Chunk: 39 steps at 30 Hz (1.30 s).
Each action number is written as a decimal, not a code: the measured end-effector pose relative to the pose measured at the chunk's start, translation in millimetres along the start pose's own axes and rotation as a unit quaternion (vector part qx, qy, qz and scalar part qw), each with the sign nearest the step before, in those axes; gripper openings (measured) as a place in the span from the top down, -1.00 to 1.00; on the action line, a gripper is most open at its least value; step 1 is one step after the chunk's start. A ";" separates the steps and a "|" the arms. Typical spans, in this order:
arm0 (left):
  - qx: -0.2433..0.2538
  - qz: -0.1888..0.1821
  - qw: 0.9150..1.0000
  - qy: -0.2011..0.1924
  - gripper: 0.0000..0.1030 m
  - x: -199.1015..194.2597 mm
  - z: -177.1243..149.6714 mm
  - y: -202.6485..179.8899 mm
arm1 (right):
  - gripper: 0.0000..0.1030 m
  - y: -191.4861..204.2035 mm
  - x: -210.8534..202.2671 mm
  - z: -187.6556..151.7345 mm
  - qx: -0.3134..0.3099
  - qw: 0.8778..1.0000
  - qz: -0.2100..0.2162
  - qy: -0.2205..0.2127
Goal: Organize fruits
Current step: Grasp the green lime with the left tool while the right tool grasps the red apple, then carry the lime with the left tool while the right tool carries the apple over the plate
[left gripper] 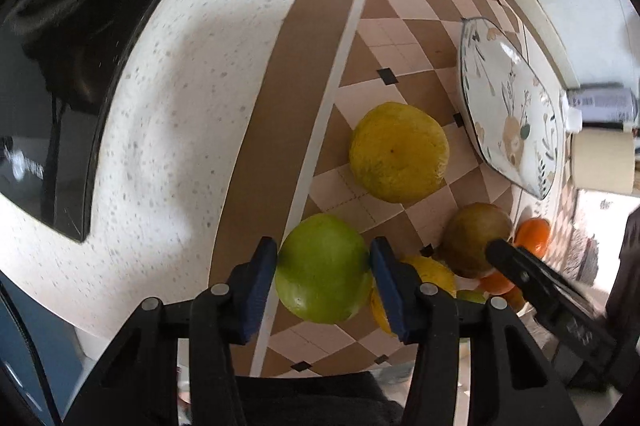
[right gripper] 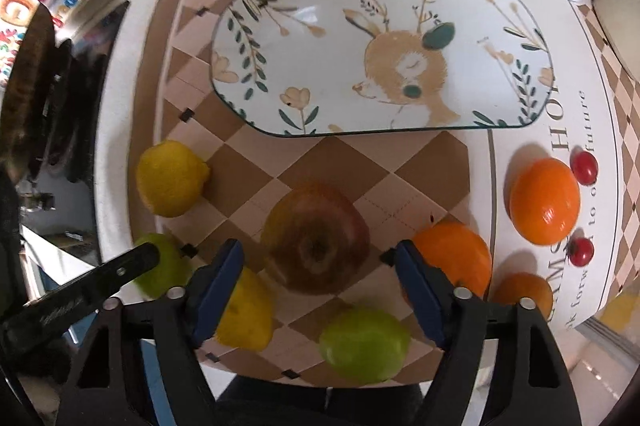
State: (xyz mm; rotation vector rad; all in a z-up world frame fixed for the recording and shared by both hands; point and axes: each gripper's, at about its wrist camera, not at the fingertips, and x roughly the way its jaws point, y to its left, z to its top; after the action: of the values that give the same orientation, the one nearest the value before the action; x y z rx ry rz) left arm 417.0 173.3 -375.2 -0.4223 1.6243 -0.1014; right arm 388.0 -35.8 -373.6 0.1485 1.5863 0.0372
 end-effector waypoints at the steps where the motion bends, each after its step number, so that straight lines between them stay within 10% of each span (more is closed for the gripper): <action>1: 0.005 0.003 1.000 0.001 0.06 1.3 0.7 -1.9 | -0.49 0.5 3.0 2.0 -0.002 1.000 -0.004 0.003; 16: 0.060 -0.007 0.996 0.064 -0.03 27.1 0.9 -17.1 | -0.49 2.4 32.2 16.0 0.003 0.999 0.024 0.042; 33: 0.114 0.044 0.992 0.025 0.01 17.5 -2.4 -28.8 | -0.34 25.9 30.0 11.8 -0.027 0.999 0.019 0.021; 39: 0.094 0.010 0.995 -0.002 0.01 -21.3 4.9 -29.0 | -0.34 18.5 -8.7 18.5 -0.019 0.998 0.055 -0.015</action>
State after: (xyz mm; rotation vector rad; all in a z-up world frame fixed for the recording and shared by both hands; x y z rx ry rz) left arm 428.7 154.4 -346.4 -0.2603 1.5993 -0.2364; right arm 407.8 -19.8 -363.3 0.2059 1.5450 0.1507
